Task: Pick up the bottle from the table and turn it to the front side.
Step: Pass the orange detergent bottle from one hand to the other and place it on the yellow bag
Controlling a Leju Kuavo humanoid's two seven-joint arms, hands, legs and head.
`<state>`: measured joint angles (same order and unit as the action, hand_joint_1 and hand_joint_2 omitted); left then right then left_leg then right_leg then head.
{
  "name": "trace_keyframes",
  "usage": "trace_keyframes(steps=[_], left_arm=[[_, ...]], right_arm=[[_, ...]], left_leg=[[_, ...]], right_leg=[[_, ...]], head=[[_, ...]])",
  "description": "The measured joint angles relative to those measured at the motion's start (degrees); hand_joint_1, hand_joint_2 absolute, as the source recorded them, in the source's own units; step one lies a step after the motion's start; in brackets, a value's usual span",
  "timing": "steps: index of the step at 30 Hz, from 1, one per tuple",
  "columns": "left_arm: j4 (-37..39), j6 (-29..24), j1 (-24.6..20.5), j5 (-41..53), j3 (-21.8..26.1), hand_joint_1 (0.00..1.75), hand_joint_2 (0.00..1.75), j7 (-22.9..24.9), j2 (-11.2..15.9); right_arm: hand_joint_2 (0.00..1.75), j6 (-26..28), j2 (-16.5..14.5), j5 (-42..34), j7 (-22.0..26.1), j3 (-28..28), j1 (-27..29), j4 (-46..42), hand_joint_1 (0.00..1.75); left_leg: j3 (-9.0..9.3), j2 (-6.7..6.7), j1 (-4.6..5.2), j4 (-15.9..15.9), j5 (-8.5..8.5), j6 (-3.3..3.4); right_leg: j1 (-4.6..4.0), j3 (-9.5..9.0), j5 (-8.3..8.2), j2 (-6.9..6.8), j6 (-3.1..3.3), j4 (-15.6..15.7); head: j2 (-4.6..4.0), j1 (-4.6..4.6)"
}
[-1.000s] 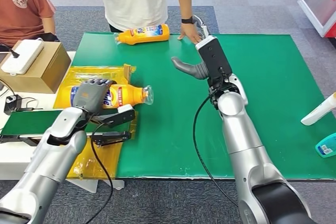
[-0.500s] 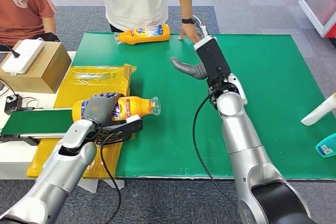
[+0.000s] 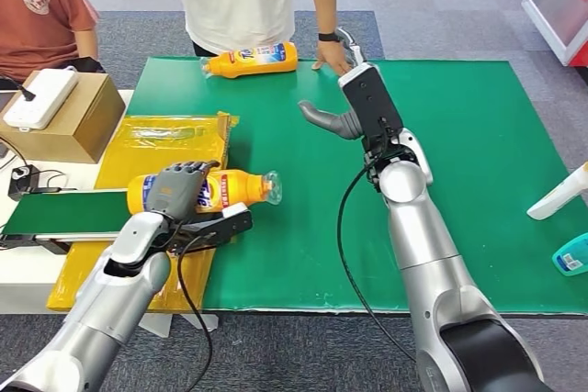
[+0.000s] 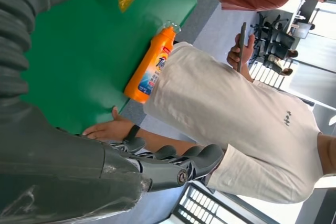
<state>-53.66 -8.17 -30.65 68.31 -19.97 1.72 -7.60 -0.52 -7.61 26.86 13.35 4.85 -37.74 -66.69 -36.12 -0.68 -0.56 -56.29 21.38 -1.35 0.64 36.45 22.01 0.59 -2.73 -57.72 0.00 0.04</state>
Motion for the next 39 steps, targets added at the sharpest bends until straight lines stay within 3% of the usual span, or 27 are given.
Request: trace_keyframes(steps=[30, 35, 39], left_arm=[[-1.1, 1.6, 0.8, -2.5, 0.1, 0.0, 1.75, -0.9, 0.0], [-2.8, 4.2, 1.7, -8.6, 0.3, 0.0, 1.75, -3.1, -0.1], [-6.4, 10.0, 3.3, -21.0, 1.2, 0.0, 1.75, -6.0, -0.4]], right_arm=[[1.75, 0.1, 0.0, 0.9, -0.6, -0.1, 0.1, 0.1, 0.0], [1.75, 0.1, 0.0, 1.3, -0.6, -0.2, 0.2, 0.1, 0.0], [1.75, 0.1, 0.1, 1.5, -0.6, -0.5, 1.0, 0.1, 0.0]], left_leg=[[0.01, 0.0, 0.0, 0.0, -0.03, 0.03], [0.01, 0.0, 0.0, 0.0, -0.03, 0.03], [-0.01, 0.0, 0.0, 0.0, -0.02, 0.03]], right_leg=[[0.01, -0.02, -0.03, 0.0, -0.04, 0.0], [0.01, -0.01, -0.03, 0.0, -0.04, 0.0], [0.01, 0.02, -0.03, 0.01, -0.04, 0.0]], head=[[0.0, 0.0], [0.0, 0.0], [0.0, 0.0]])
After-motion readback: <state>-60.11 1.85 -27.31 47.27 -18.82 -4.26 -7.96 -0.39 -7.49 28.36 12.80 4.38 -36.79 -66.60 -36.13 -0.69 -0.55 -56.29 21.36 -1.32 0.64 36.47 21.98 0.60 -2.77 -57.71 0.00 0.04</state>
